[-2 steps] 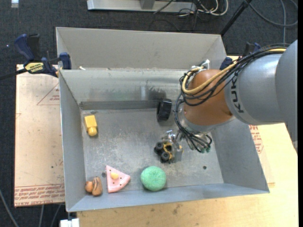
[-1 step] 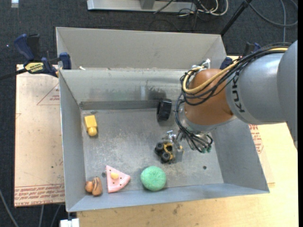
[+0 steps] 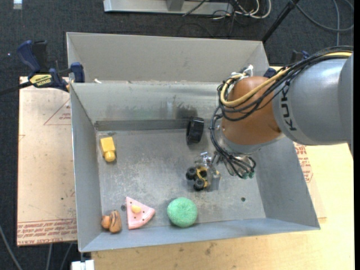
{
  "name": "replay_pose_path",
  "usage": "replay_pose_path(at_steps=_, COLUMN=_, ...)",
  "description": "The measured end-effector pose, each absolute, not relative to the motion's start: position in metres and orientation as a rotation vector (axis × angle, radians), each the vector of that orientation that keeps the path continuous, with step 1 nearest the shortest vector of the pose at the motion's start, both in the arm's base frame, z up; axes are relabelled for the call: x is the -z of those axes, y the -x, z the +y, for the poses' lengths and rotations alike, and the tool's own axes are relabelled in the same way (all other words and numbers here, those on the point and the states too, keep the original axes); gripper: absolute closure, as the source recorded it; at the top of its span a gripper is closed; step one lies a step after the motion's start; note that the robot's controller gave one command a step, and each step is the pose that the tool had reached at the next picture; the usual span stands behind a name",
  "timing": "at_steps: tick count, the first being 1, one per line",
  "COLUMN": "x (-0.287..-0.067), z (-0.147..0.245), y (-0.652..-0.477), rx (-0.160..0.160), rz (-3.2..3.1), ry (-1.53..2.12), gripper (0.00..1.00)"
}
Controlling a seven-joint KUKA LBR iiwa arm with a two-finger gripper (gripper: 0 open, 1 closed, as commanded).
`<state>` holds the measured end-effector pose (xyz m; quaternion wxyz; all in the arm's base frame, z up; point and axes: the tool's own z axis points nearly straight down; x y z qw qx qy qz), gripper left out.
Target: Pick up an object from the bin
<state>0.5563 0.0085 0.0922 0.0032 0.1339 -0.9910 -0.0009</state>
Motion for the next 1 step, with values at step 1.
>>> replay_pose_path(at_steps=1, x=-0.1067, z=0.0087, y=-0.5586, rx=0.001, rz=-3.116, ry=-0.42, gripper=1.0)
